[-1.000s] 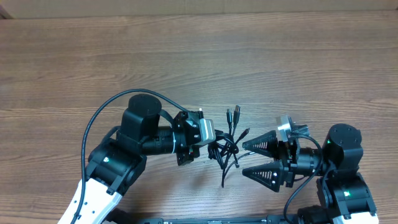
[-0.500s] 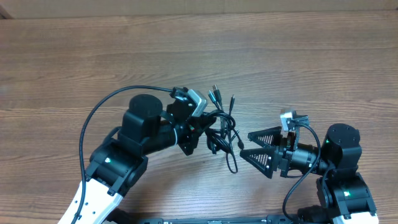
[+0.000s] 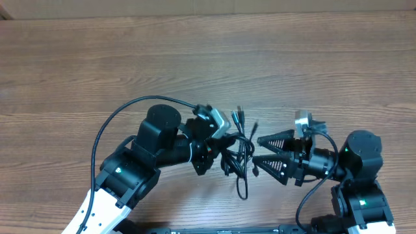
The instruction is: Untangle cables
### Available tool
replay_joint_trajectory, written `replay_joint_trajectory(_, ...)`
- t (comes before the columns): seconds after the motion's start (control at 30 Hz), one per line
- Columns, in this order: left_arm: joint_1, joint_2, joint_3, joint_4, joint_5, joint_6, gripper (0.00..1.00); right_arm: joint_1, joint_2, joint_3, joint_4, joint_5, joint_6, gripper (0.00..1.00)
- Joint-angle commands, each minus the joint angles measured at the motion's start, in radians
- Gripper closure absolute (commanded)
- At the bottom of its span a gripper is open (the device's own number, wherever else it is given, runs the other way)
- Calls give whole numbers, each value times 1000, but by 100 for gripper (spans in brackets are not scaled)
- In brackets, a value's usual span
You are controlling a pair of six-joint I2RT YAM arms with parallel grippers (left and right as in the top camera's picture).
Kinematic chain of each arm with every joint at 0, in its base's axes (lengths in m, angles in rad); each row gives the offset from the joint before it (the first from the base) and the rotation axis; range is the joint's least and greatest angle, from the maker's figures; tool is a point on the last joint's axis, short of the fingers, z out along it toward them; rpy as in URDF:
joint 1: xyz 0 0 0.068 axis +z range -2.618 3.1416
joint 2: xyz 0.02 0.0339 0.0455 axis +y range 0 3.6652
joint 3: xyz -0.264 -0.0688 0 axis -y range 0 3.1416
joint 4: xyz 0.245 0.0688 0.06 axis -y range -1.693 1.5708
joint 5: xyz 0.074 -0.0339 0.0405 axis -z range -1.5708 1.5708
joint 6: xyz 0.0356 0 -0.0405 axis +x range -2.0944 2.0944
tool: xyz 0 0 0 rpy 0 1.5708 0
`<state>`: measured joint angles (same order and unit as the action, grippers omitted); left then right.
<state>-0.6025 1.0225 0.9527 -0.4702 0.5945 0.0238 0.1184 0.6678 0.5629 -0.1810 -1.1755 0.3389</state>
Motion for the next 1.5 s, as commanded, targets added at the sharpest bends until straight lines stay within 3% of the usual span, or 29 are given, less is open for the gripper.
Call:
replay_joint_trajectory(0.0, -7, -3, 5, 16, 151, 86, 96, 5, -4, 21, 19, -102, -10, 40)
replay_joint_trajectory(0.17, -7, -3, 5, 48, 166, 85, 96, 5, -4, 21, 19, -110, -10, 64)
replay_joint_trajectory(0.27, -7, -3, 5, 69, 204, 85, 95, 5, -3, 21, 12, -111, -10, 69)
replay_joint_trajectory(0.57, -7, -2, 5, 90, 248, 58, 96, 5, -4, 21, 12, -172, -10, 96)
replay_joint_trajectory(0.7, -7, -2, 5, 85, 236, 58, 94, 5, -4, 21, 11, -174, -10, 96)
replay_joint_trajectory(0.8, -7, -2, 5, 86, 238, 58, 72, 5, -3, 21, 0, -173, -10, 96)
replay_joint_trajectory(0.9, 9, -13, 6, 106, 325, 58, 39, 5, -3, 21, -4, -173, -10, 96)
replay_joint_trajectory(0.97, 75, -48, 7, 108, 368, 58, 29, 5, -3, 21, -7, -174, -11, 96)
replay_joint_trajectory(1.13, 215, -92, 6, 51, 384, 39, 29, 5, -3, 21, -3, -180, -30, 96)
replay_joint_trajectory(1.27, 216, -87, 6, 37, 432, 40, 30, 5, -3, 21, 1, -180, -29, 96)
replay_joint_trajectory(1.3, 216, -87, 6, 29, 432, 40, 34, 5, -3, 21, 1, -181, -29, 96)
replay_joint_trajectory(1.47, 216, -64, 5, 11, 480, 42, 37, 5, -4, 21, 84, -301, -29, 96)
